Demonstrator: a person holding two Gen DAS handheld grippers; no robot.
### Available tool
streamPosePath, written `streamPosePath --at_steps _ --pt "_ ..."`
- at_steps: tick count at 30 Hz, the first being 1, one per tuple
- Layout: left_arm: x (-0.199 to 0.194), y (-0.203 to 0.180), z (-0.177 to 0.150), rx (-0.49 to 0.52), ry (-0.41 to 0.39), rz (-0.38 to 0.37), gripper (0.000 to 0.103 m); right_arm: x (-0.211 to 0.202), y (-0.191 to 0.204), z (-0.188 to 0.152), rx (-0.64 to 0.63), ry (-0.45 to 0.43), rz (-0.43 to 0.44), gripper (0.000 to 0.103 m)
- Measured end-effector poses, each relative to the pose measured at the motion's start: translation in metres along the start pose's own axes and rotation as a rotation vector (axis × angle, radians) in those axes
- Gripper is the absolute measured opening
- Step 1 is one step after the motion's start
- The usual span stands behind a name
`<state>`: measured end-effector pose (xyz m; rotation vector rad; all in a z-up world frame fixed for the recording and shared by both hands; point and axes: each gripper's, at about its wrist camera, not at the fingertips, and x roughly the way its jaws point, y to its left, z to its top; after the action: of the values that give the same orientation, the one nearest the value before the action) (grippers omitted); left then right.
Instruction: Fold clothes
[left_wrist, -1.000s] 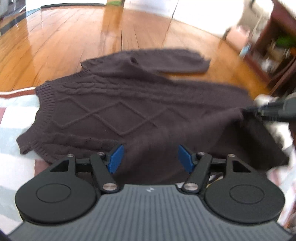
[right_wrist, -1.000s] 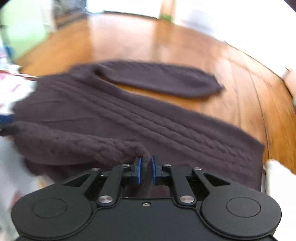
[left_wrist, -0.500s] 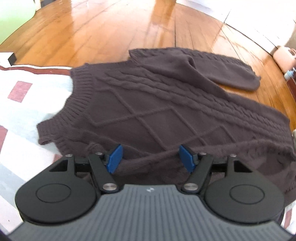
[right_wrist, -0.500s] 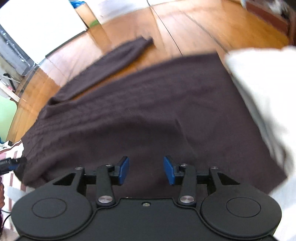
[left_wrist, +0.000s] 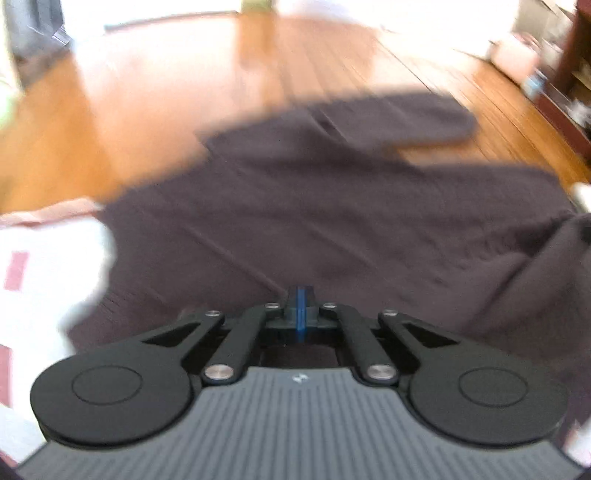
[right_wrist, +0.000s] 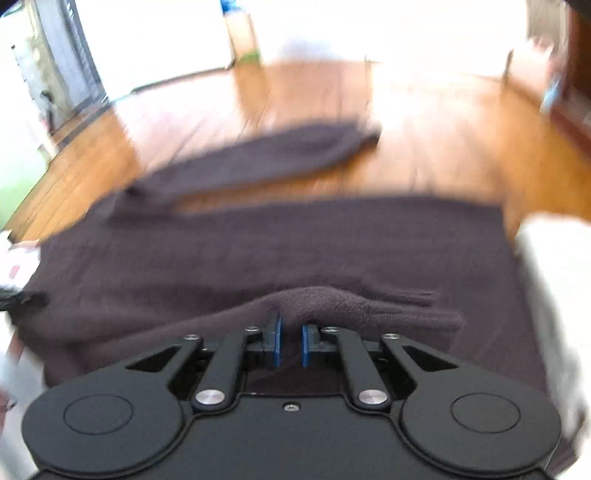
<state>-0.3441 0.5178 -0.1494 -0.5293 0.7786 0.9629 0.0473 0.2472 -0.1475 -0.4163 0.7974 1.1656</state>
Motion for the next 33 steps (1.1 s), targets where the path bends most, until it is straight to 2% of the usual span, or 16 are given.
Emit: streamPosePath --at_steps 1,3,7,8,9,11,15,18,22,24,25,26,29,30,31,33 --pt "-0.002 0.010 0.002 -0.036 -0.026 0.028 0.000 -0.001 0.004 0.010 -0.018 -0.040 -0.050 0.011" --pt "0.003 0.032 -0.002 -0.135 0.009 -0.013 0.000 0.006 0.014 0.019 -0.064 -0.066 -0.168 0.012" --pt "0.006 0.062 -0.017 -0.241 0.083 -0.071 0.005 0.034 0.034 0.002 -0.059 0.075 -0.384 0.023" --pt "0.003 0.067 -0.021 -0.256 0.084 -0.089 0.009 0.037 0.039 -0.007 -0.039 0.104 -0.395 0.030" --pt "0.000 0.071 -0.025 -0.273 0.081 -0.113 0.013 0.034 0.045 -0.017 -0.011 0.107 -0.331 0.031" --pt "-0.005 0.079 -0.032 -0.328 0.062 -0.163 0.034 0.025 0.059 -0.031 0.027 0.098 -0.150 0.032" --pt "-0.005 0.079 -0.029 -0.340 0.017 -0.202 0.047 0.030 0.096 -0.048 0.026 0.225 0.289 0.046" --pt "0.010 0.069 -0.019 -0.316 0.014 -0.177 0.060 0.044 0.131 -0.054 -0.030 0.303 0.458 0.047" --pt "0.030 0.062 -0.017 -0.318 0.060 -0.141 0.065 0.062 0.169 -0.055 -0.135 0.321 0.514 0.049" --pt "0.026 0.062 -0.019 -0.297 0.068 -0.119 0.055 0.073 0.182 -0.055 -0.164 0.339 0.529 0.052" --pt "0.024 0.061 -0.020 -0.286 0.072 -0.108 0.024 0.079 0.189 -0.055 -0.178 0.348 0.536 0.053" --pt "0.022 0.061 -0.021 -0.276 0.076 -0.097 0.017 0.083 0.196 -0.054 -0.200 0.351 0.544 0.055" --pt "0.016 0.060 -0.024 -0.244 0.089 -0.065 0.013 0.091 0.218 -0.051 -0.300 0.342 0.573 0.054" --pt "0.014 0.059 -0.025 -0.233 0.093 -0.054 0.013 0.092 0.225 -0.051 -0.335 0.342 0.592 0.025" --pt "0.012 0.059 -0.026 -0.222 0.097 -0.043 0.013 0.089 0.231 -0.054 -0.370 0.347 0.621 0.012" --pt "0.009 0.058 -0.028 -0.201 0.105 -0.021 0.013 0.075 0.237 -0.067 -0.407 0.338 0.673 0.012"
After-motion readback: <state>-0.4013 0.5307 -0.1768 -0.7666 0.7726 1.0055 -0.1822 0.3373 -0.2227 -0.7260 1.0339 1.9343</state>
